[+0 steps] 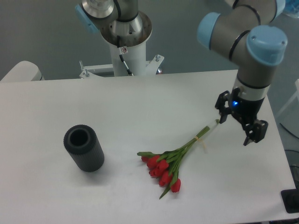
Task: Pick up the flowers from the table
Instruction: 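Move the open gripper over the stems of the red tulip bouquet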
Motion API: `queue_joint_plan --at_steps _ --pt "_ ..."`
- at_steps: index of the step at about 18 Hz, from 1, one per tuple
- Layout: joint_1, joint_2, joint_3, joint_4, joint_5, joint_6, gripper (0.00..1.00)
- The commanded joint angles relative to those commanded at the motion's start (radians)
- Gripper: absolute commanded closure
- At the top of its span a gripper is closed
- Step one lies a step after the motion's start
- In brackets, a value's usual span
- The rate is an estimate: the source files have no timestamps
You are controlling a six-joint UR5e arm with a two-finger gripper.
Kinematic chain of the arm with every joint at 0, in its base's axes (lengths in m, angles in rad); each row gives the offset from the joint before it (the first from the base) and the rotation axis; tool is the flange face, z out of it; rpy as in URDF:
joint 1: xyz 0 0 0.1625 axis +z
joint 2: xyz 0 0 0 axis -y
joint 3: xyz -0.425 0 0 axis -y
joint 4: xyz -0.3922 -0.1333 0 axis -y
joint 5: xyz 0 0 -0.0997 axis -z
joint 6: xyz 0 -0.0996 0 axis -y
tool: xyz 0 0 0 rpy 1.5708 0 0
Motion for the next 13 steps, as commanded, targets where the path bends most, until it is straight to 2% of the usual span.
queue_joint_plan --at_steps 3,5,8,13 --pt "-0.014 0.005 -0.047 0.000 0.002 -0.035 0.00" --pt "-0.014 0.014 -0.127 0.014 -0.003 -0.109 0.00" --pt "-0.014 0.017 -0.207 0.112 0.000 -0.213 0.00" --pt "-0.014 0.003 -0.250 0.124 -0.008 -0.327 0.00"
